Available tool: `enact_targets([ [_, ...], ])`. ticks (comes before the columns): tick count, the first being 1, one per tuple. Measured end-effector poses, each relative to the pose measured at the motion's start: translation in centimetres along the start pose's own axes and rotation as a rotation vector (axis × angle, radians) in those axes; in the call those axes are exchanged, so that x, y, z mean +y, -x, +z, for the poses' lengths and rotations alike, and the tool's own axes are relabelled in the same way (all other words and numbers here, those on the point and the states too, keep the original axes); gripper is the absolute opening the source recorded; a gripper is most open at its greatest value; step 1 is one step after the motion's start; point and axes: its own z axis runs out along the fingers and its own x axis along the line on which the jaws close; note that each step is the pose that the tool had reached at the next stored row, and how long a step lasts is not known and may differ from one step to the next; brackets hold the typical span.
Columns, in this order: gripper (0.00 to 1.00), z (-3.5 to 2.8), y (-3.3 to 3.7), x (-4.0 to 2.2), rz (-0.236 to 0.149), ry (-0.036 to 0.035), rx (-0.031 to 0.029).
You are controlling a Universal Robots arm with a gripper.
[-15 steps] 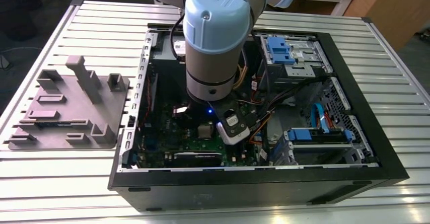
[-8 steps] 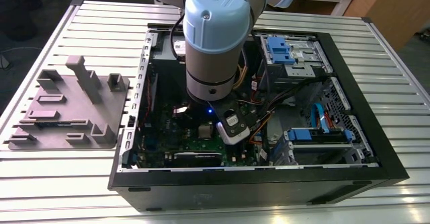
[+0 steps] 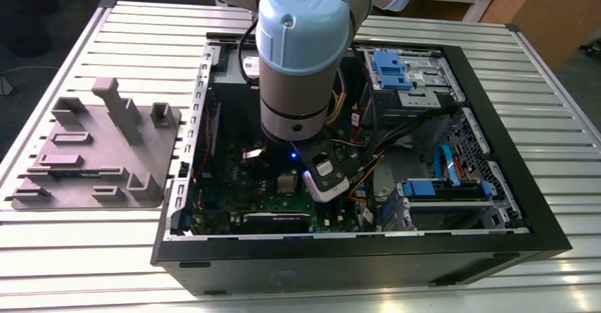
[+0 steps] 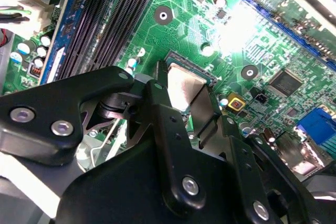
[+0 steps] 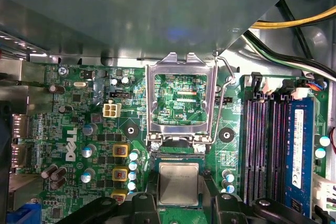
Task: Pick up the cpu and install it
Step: 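Place the cpu into insertion slot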
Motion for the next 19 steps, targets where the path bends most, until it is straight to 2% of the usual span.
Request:
enact_targets([
  [3, 0.42, -0.1, 0.03, 0.01, 0.001, 0.0009, -0.0004],
  [8, 0.42, -0.96, 0.23, 0.03, 0.006, 0.0004, 0.0014],
  [13, 0.42, -0.99, 0.27, -0.06, 0.031, 0.0, 0.001],
  [19, 0.42, -0.98, 0.27, -0.07, 0.033, 0.0001, 0.0009],
])
